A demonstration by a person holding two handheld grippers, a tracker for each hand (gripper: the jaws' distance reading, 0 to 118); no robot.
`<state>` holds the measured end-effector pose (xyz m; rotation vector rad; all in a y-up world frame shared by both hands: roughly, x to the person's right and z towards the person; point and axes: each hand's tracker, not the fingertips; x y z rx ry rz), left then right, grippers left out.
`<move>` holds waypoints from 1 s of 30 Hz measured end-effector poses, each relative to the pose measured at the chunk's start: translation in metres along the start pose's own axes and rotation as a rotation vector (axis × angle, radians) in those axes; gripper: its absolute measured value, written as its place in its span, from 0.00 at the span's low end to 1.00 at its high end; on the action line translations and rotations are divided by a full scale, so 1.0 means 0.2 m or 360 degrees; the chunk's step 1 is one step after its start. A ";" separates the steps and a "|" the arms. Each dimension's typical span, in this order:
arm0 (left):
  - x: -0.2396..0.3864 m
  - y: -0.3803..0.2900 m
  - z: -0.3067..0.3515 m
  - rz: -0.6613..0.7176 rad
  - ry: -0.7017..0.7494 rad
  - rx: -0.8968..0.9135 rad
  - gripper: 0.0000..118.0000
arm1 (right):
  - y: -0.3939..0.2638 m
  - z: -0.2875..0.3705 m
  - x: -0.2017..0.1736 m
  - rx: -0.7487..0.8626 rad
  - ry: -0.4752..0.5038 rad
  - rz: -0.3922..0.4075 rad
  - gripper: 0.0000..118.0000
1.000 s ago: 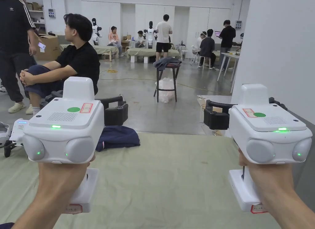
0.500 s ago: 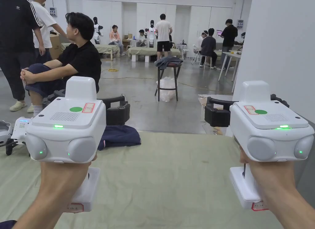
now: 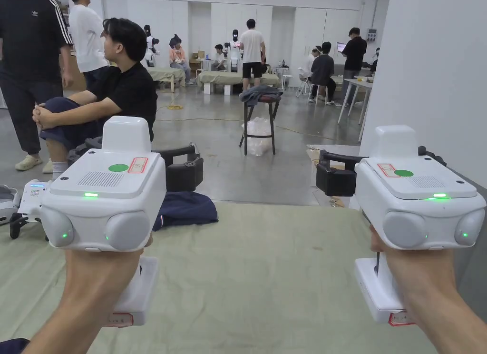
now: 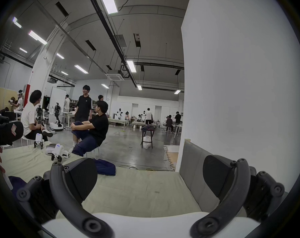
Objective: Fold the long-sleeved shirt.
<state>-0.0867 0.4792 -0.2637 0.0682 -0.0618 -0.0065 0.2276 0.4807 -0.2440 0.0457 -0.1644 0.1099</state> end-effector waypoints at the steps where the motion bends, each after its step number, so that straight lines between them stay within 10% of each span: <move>1: 0.00 0.00 0.00 0.0008 0.0012 0.0000 0.94 | 0.00 0.00 0.00 0.0000 -0.0005 0.0005 1.00; 30: 0.02 -0.03 0.02 0.0001 0.0051 0.0005 0.94 | -0.02 0.01 -0.01 0.0007 -0.0038 0.0026 1.00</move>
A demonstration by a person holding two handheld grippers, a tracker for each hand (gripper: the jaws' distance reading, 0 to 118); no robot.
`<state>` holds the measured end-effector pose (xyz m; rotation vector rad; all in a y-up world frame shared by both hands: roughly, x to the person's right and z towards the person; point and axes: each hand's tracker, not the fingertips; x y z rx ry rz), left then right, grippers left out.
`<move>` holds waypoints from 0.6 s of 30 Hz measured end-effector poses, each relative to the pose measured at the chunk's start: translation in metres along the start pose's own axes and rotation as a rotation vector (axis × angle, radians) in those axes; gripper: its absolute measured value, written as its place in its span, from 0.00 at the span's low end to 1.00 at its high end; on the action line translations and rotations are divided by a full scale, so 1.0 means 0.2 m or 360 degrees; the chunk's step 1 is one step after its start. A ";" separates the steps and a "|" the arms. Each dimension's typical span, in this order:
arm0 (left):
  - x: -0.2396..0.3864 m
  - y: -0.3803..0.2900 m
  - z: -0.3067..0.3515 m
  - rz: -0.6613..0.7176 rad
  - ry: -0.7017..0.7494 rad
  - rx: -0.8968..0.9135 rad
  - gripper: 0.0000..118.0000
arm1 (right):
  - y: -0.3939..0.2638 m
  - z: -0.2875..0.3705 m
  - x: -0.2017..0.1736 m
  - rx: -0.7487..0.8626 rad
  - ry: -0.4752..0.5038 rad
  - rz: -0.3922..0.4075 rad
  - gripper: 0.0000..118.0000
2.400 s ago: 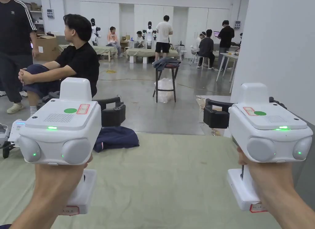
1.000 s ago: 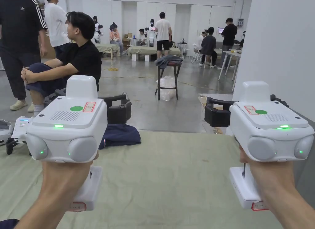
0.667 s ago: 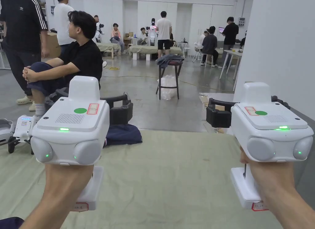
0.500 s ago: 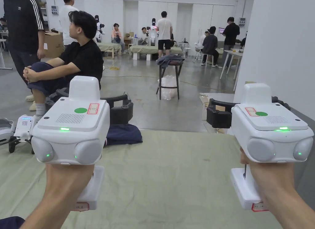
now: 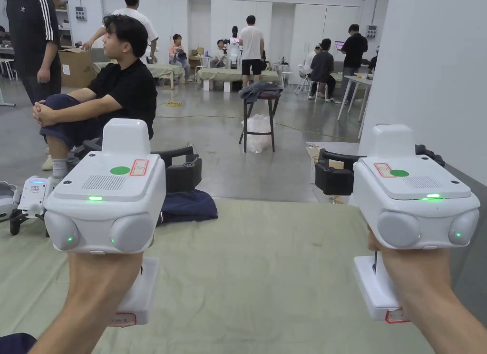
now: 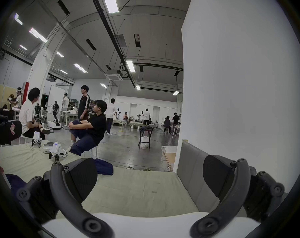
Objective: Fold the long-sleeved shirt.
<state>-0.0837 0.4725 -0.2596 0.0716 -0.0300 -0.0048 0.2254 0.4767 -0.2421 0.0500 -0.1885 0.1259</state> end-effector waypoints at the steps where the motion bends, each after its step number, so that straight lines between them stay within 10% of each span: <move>1: 0.00 0.00 0.00 0.0004 0.0000 0.0000 0.94 | 0.00 0.00 0.00 -0.0001 -0.0001 -0.0001 1.00; 18: 0.00 -0.01 -0.01 -0.0012 -0.0004 0.0005 0.94 | -0.01 0.00 0.00 0.0000 -0.0005 0.0002 1.00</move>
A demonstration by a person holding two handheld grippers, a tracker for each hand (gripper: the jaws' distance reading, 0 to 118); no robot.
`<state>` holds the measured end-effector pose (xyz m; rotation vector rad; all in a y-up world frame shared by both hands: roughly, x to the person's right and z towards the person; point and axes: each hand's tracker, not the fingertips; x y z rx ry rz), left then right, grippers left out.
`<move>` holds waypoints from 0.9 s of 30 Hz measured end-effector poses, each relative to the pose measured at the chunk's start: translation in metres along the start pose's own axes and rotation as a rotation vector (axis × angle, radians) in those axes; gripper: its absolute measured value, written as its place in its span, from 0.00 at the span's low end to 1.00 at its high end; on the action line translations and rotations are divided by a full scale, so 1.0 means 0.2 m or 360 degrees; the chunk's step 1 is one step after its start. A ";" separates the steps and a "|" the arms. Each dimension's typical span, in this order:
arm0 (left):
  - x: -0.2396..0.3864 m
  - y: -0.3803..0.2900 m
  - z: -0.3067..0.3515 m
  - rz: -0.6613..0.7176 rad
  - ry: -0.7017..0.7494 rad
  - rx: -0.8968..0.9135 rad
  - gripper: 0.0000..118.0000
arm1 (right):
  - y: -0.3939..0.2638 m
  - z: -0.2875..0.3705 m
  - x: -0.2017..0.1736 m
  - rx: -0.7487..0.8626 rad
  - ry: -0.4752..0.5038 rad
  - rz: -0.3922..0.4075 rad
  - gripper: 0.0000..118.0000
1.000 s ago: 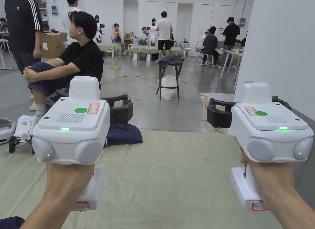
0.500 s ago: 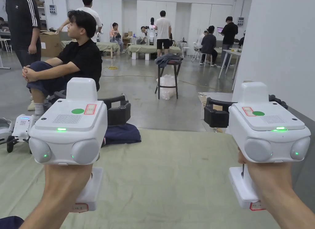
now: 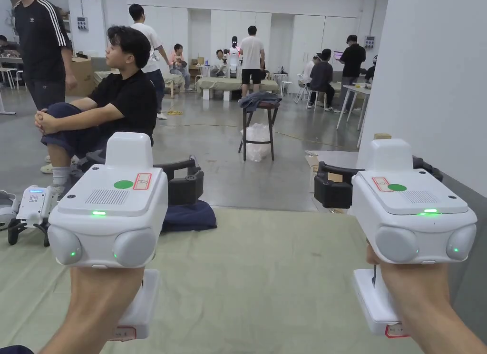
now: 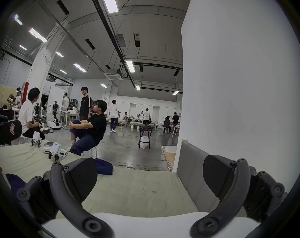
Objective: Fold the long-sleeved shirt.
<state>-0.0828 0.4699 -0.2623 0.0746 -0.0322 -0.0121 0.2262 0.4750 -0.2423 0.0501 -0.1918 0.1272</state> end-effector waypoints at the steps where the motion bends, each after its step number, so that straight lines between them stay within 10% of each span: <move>1: 0.00 0.00 0.00 -0.0001 0.0001 0.0001 0.94 | 0.00 0.00 0.00 -0.0001 0.0000 0.0001 1.00; 12: 0.00 0.00 0.00 -0.0006 0.0001 0.0000 0.90 | 0.01 0.02 0.01 0.0014 0.0001 0.0006 1.00; 13: 0.01 0.00 0.01 -0.0011 -0.0009 0.0018 0.78 | 0.01 0.02 0.01 0.0033 0.0003 0.0020 0.95; 15: 0.02 0.00 0.01 -0.0059 -0.0011 0.0022 0.18 | 0.00 0.04 0.00 0.0062 0.0017 0.0063 0.47; 17: 0.01 0.00 0.01 -0.0008 -0.0006 0.0014 0.08 | 0.00 0.03 0.00 0.0042 -0.0001 0.0060 0.02; 27: -0.13 -0.04 0.12 -0.0028 0.0141 -0.0050 0.03 | -0.02 0.07 -0.20 0.0075 0.0196 0.0065 0.00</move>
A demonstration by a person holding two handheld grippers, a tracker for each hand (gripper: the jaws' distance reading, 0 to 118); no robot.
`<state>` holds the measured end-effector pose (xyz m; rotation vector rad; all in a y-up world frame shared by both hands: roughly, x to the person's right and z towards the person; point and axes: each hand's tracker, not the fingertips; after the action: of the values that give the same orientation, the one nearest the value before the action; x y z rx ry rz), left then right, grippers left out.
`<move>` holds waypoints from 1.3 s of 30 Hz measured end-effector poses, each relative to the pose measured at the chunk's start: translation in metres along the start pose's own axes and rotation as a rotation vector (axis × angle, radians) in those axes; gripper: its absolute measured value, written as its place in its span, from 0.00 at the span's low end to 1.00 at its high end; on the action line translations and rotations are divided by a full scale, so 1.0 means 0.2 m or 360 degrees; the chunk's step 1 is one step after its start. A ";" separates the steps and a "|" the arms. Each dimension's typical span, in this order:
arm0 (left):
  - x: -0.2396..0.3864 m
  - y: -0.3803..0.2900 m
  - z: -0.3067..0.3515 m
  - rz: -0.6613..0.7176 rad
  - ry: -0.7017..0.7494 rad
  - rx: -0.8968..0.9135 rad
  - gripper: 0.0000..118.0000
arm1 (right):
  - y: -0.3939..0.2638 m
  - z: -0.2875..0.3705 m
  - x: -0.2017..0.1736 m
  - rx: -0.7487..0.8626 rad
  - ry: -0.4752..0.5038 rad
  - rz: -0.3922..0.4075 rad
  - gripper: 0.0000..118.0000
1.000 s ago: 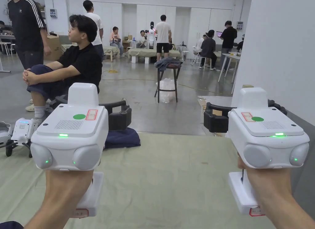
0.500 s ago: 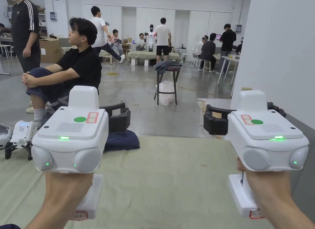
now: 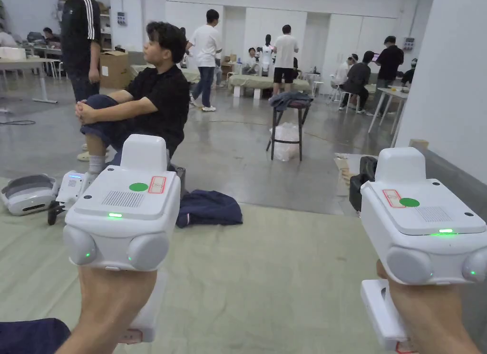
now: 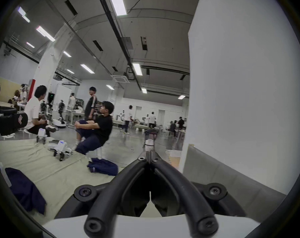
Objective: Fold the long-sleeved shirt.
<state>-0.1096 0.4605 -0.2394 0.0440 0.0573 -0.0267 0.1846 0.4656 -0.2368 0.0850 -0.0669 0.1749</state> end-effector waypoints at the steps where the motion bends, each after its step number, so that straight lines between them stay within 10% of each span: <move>1: -0.09 -0.03 0.03 -0.0026 0.0069 -0.0019 0.03 | -0.01 -0.01 -0.08 0.0005 0.0052 -0.0013 0.00; 12: -0.99 -0.24 0.51 -0.0029 0.0763 -0.0315 0.03 | -0.08 0.04 -1.24 -0.0029 0.0919 -0.0198 0.00; 23: -1.17 -0.61 0.53 0.0136 0.0803 -0.0637 0.04 | -0.23 0.11 -1.59 -0.0166 0.1128 -0.0191 0.00; 25: -1.18 -0.74 0.50 0.0217 0.0797 -0.0740 0.31 | -0.30 0.11 -1.61 -0.0225 0.1146 -0.0144 0.00; 27: -1.19 -0.88 0.46 0.0300 0.0796 -0.0879 0.90 | -0.36 0.10 -1.63 -0.0258 0.1142 -0.0125 0.00; 39: -1.31 -1.65 0.06 0.0545 0.0871 -0.1539 0.92 | -0.72 -0.04 -1.70 -0.0522 0.1140 -0.0004 0.00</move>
<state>-0.3804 0.1365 -0.2260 -0.9091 0.6021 0.3575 -0.1240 0.2663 -0.2812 -0.3070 0.6179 0.1813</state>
